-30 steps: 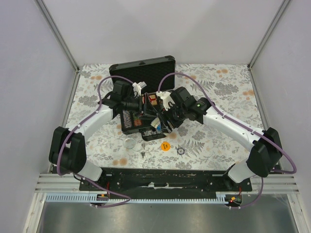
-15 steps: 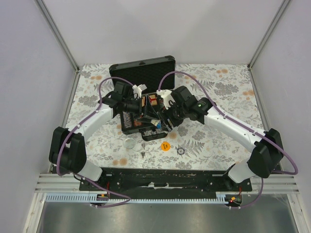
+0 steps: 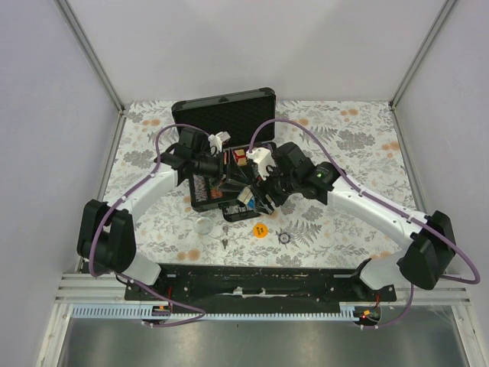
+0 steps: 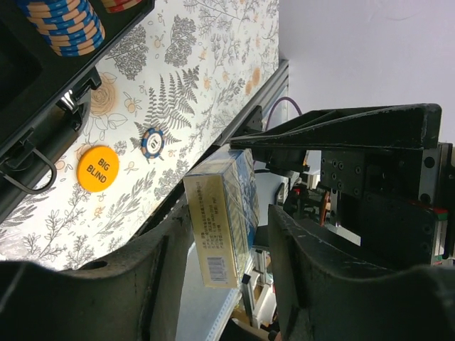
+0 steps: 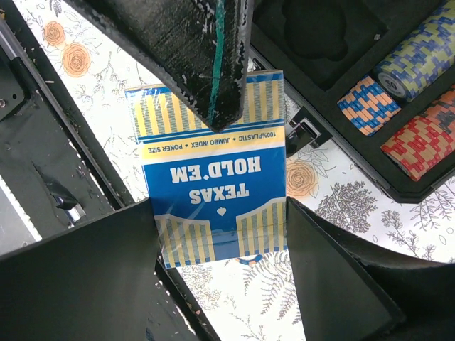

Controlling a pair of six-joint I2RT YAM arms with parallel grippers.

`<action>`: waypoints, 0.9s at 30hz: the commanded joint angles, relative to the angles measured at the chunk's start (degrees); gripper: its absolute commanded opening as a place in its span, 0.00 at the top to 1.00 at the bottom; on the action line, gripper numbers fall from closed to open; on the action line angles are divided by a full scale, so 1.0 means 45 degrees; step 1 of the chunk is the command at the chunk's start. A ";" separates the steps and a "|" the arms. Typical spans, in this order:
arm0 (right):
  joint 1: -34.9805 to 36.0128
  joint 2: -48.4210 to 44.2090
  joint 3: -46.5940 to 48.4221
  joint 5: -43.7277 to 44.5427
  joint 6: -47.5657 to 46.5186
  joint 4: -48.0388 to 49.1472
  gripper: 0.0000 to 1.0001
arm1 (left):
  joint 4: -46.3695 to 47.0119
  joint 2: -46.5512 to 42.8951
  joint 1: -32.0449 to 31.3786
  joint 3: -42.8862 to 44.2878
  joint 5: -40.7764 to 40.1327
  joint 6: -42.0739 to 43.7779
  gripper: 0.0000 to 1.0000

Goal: Pack up texas hold em set

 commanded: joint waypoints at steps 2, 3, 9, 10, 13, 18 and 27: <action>0.0119 -0.0770 -0.0106 -0.0060 -0.0283 0.1084 0.36 | 0.0640 -0.0320 -0.0126 0.0203 0.0840 -0.0839 0.47; 0.0100 -0.0809 -0.0145 -0.0041 -0.0283 0.1162 0.36 | 0.0640 -0.0340 -0.0126 0.0125 0.0841 -0.0839 0.47; 0.0236 -0.0907 -0.0243 -0.0041 -0.0283 0.1377 0.36 | 0.0640 -0.0360 -0.0321 -0.0051 0.0822 -0.0761 0.56; 0.0236 -0.0927 -0.0243 -0.0002 -0.0283 0.1396 0.36 | 0.0640 -0.0340 -0.0341 -0.0051 0.0841 -0.0742 0.57; 0.0256 -0.0946 -0.0243 0.0115 -0.0283 0.1377 0.36 | 0.0640 -0.0301 -0.0439 -0.0071 0.0880 -0.0703 0.63; 0.0256 -0.0966 -0.0282 0.0253 -0.0264 0.1397 0.36 | 0.0621 -0.0301 -0.0556 -0.0090 0.0958 -0.0605 0.72; 0.0256 -0.1102 -0.0321 0.0936 0.0068 0.1026 0.12 | 0.0289 -0.0573 -0.0576 0.0222 -0.0152 -0.0332 0.98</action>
